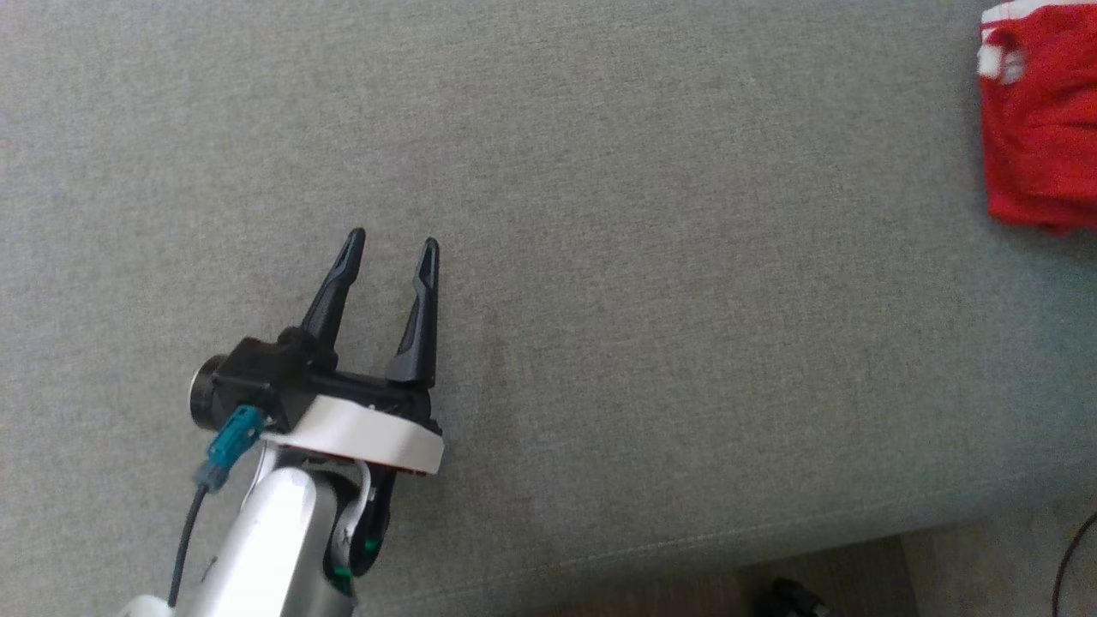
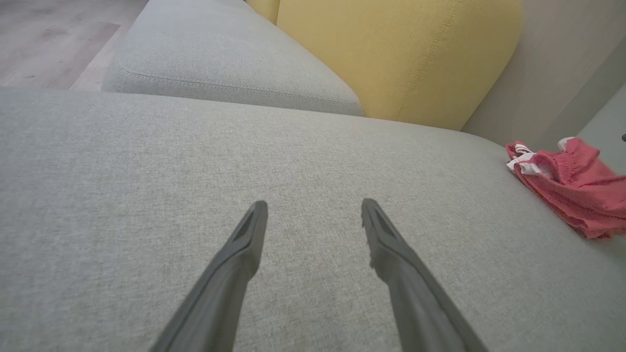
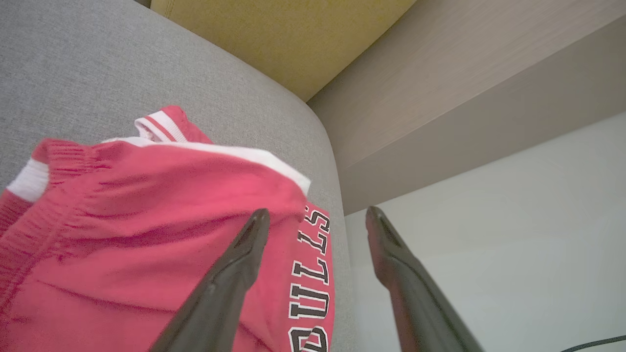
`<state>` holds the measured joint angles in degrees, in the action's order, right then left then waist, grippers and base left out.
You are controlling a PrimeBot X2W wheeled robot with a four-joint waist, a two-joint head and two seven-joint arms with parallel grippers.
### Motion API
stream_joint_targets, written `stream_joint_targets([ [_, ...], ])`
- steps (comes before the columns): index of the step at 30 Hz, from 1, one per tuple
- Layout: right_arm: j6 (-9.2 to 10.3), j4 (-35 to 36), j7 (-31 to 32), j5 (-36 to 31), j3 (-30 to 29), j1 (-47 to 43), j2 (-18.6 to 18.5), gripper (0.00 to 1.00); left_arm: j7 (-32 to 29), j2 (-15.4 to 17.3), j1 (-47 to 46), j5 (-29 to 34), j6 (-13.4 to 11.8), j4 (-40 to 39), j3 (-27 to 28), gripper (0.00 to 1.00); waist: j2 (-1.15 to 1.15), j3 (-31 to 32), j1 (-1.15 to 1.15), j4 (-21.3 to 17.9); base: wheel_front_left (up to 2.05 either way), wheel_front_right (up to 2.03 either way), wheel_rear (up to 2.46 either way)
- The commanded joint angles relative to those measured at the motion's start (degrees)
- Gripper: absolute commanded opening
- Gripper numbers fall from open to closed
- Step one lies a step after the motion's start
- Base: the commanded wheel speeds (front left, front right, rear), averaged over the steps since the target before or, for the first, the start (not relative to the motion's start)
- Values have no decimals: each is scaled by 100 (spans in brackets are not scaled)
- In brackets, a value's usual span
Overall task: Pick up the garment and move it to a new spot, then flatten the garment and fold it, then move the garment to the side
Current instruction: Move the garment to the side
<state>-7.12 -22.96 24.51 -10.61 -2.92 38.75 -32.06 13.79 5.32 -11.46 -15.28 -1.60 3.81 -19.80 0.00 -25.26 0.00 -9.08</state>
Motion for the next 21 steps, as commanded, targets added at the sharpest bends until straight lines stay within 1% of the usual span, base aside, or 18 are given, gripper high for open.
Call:
stream_joint_targets([
  [1,-36,146,-61,-62,-36,82,-60,100,58,60,-146,3,-49,-168,125,100,0,0,0,-6,0,0,0],
  [6,-36,160,-206,-219,-98,81,118,100,47,84,-159,-17,-62,-161,120,100,0,9,0,-31,0,0,0],
  [13,-36,331,-569,-152,-67,43,454,100,58,98,-182,-86,-84,-97,166,100,0,197,0,-12,0,0,0],
  [17,-36,488,-869,16,-33,-45,755,100,82,73,-185,-170,-126,-47,276,100,0,454,0,64,0,0,0],
  [21,-36,702,-1196,198,25,-237,1169,100,104,28,-145,-258,-205,47,436,100,0,813,0,189,0,0,0],
])
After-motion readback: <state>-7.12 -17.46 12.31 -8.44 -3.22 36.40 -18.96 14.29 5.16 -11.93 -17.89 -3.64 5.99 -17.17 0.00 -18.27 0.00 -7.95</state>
